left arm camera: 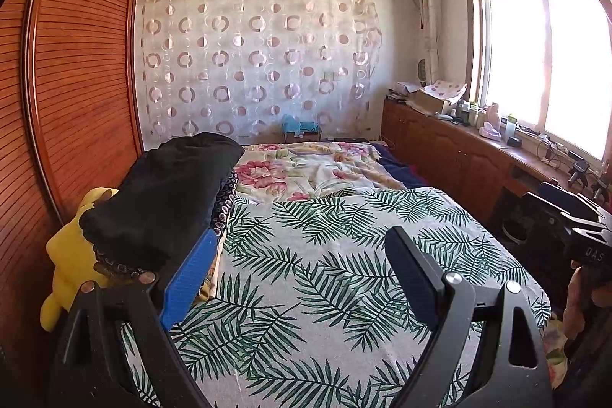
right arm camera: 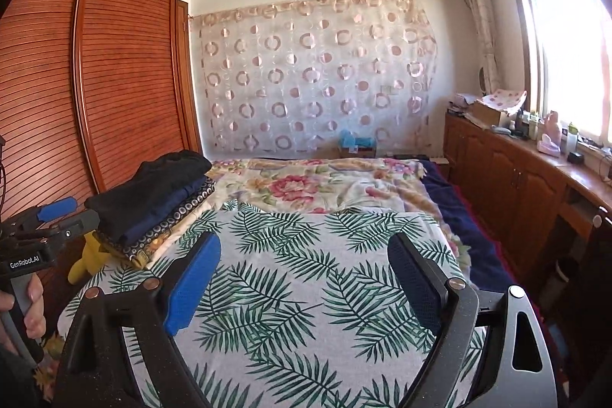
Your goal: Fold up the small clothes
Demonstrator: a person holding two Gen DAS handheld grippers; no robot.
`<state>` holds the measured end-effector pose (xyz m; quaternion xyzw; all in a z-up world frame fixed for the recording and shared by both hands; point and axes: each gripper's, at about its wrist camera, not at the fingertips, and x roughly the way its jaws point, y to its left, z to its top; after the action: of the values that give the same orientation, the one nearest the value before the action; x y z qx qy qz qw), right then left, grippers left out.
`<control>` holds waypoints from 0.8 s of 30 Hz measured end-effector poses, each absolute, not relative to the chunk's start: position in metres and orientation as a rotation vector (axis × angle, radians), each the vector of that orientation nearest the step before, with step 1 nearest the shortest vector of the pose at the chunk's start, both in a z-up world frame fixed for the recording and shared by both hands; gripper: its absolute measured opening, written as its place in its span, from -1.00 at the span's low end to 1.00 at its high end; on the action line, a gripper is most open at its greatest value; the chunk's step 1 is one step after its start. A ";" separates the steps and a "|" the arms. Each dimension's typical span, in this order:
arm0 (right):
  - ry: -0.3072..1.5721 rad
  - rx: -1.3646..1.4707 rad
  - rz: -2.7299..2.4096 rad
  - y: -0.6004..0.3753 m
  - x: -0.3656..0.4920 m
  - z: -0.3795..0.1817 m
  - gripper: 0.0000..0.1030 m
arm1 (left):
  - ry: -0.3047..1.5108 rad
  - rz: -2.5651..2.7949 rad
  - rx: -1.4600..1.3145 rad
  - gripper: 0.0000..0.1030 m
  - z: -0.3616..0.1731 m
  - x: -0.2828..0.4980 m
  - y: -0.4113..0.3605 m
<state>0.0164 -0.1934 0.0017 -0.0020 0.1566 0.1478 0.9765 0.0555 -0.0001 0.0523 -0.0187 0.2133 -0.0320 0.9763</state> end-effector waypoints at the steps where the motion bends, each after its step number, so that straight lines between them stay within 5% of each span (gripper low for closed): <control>1: 0.316 -0.004 0.297 -0.195 0.020 0.002 0.75 | 0.432 -0.065 -0.037 0.75 0.052 0.057 0.000; 24: 0.317 -0.014 0.311 -0.215 0.034 0.002 0.75 | 0.433 -0.077 -0.036 0.75 0.053 0.049 -0.007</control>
<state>0.0345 -0.2150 0.0022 -0.0072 0.1574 0.1541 0.9754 0.0486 -0.0066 0.0534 -0.0181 0.2150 -0.0380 0.9757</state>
